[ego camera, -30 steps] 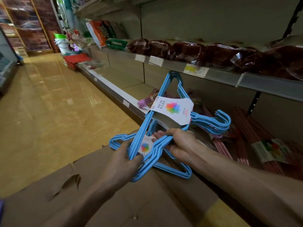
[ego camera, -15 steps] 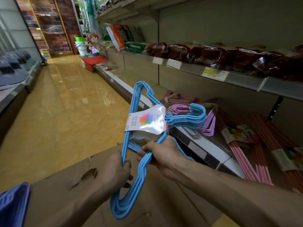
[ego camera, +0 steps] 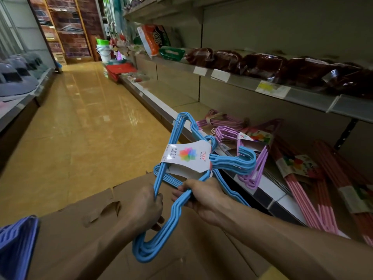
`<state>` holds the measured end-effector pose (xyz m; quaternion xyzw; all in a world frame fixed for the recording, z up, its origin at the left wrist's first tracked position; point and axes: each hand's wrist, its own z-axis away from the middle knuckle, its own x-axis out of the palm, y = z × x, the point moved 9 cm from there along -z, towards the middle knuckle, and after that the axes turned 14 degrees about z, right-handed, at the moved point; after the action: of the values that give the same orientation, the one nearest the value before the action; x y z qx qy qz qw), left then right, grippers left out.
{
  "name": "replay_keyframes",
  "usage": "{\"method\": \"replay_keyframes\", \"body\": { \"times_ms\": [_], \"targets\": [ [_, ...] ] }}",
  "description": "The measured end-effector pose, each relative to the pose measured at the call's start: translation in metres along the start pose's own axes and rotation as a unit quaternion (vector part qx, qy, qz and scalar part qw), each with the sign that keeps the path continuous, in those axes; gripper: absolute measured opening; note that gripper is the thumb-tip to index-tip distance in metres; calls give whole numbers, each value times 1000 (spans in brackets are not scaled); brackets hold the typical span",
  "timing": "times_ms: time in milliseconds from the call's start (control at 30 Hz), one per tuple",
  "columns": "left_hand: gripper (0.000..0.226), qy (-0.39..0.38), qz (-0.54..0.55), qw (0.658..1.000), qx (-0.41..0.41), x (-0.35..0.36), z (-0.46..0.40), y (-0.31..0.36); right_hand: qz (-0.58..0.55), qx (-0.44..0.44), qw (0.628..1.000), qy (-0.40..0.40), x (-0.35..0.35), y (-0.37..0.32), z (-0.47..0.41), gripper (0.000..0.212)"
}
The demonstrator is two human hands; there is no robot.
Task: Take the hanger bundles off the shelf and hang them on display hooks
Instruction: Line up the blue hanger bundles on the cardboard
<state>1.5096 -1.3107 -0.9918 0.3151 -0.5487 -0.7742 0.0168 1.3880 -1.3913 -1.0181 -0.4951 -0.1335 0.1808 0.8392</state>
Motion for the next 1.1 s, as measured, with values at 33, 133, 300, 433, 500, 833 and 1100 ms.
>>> {"method": "replay_keyframes", "body": {
  "times_ms": [33,133,300,433,500,833,1100],
  "targets": [
    [18,-7,-3,1000,-3,5,0,-1,2,3,1000,6,-4,3,0,17],
    [15,-26,-4,1000,-3,20,-2,-1,1,12,1000,27,-19,9,1,10],
    [18,-54,-5,998,5,46,-7,6,0,19,998,67,-51,15,4,6],
    [17,-75,3,997,9,68,-8,10,-25,32,996,82,-71,24,4,12],
    [17,-84,7,996,19,75,-7,13,-32,31,995,94,-80,28,5,11],
    [13,-108,28,992,67,87,3,21,-22,7,993,112,-99,38,20,16],
    [11,-67,78,993,61,63,10,22,-6,-61,994,93,-75,9,20,19]
  ]
}}
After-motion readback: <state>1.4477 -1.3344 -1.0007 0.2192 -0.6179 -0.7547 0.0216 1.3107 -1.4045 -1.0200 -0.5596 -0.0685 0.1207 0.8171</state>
